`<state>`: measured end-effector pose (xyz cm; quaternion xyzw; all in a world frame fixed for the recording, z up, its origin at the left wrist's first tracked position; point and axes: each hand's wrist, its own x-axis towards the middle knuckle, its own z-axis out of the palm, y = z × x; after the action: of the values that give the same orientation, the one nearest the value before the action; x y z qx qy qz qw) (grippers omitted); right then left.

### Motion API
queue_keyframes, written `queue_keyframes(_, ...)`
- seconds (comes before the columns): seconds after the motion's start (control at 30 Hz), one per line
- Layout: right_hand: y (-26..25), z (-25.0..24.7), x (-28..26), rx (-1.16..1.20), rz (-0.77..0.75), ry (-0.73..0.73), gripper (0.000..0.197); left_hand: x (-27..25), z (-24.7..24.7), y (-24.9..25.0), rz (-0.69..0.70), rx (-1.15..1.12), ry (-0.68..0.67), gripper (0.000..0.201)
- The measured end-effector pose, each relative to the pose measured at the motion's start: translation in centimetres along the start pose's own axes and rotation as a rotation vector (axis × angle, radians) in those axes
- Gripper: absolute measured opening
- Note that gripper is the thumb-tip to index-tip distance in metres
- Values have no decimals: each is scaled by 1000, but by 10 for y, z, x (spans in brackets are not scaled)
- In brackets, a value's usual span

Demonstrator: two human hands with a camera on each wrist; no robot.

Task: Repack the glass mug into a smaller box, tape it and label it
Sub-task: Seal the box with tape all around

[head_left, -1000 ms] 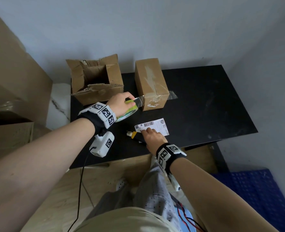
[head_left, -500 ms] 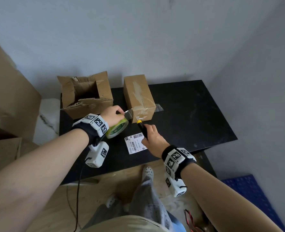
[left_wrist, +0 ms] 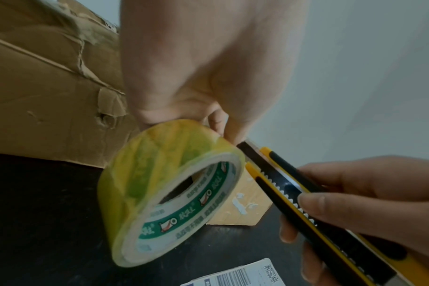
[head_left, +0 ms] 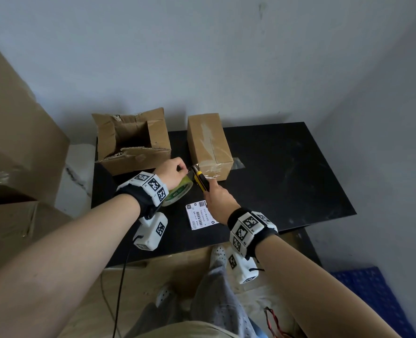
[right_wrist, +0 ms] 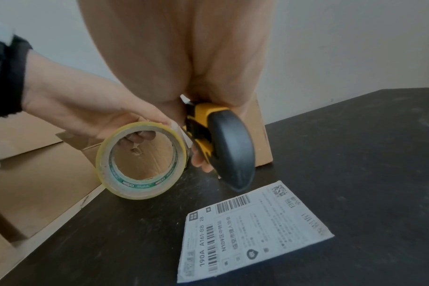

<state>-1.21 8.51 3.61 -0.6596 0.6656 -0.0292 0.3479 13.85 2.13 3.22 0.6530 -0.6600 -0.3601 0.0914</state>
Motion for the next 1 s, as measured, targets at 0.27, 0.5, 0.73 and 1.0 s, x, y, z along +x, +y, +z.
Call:
queue_keyframes(0.27,-3,-2,-2,-263,-17,-13,37,1,9,2,15,36,25,10)
queue_keyframes(0.5,-10,-7,-5,-410,-22,0,34,0,17,3,-6,91,81,14)
queue_keyframes(0.73,-13,-7,-7,-445,13,15,34,-1,24,2,-16,76,102,11)
queue_keyframes(1.0,-10,-11,-12,-440,19,7,35,-4,28,1,-90,32,129,13)
